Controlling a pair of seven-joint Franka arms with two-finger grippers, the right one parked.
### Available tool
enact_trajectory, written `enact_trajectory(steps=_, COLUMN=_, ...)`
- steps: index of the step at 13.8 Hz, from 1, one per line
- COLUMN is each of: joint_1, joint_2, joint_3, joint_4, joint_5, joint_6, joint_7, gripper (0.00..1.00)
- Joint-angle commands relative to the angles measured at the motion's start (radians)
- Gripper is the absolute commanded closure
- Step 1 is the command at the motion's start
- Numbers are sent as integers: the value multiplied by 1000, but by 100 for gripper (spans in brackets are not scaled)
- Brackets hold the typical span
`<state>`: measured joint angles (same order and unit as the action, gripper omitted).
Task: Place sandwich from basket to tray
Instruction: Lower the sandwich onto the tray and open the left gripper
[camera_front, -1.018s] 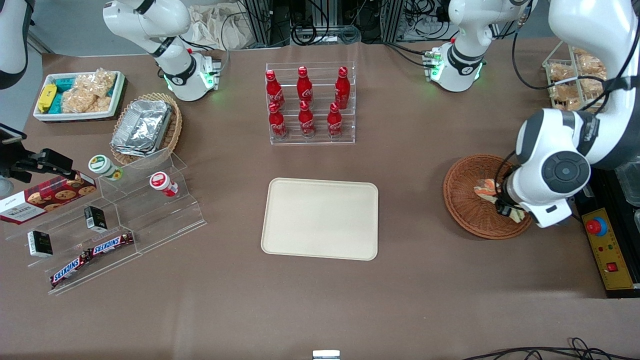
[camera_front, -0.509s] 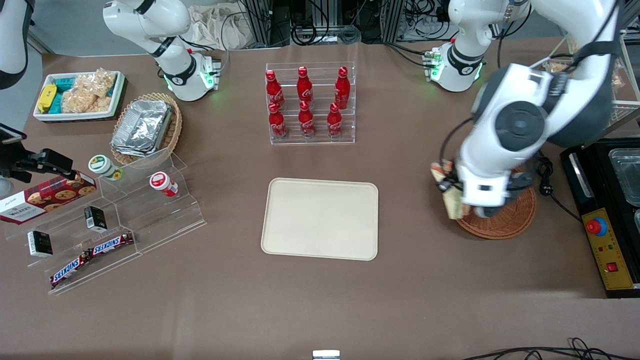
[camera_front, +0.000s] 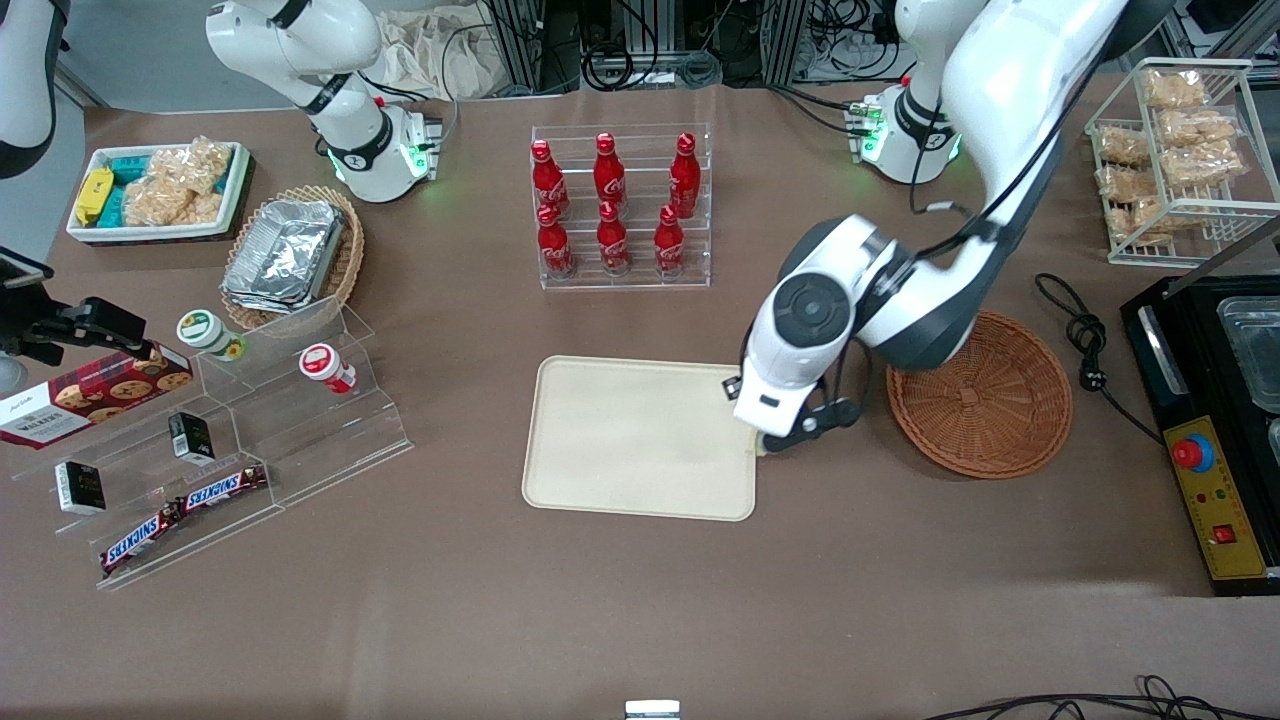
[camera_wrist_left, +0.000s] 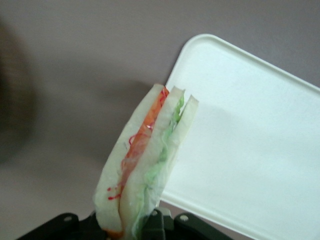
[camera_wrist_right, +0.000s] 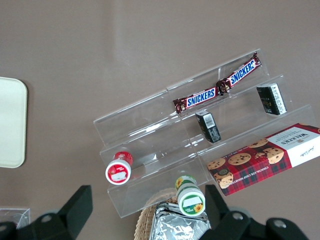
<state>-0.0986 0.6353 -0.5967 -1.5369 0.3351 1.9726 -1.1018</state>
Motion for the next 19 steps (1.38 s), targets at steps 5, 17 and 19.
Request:
enact_trajectory(steps=5, joint_1=-49, joint_2=167, joint_3=5, joint_4=143, joint_5=94, joint_6=55, joint_7=2, gripper=100)
enact_trajectory(steps=17, joint_1=-56, joint_2=155, joint_3=9, joint_4=146, joint_5=105, joint_6=88, joint_7=2, gripper=0)
enact_trajectory(steps=19, joint_1=-43, joint_2=86, joint_3=9, joint_4=146, joint_5=102, joint_6=28, joint_7=8, gripper=0)
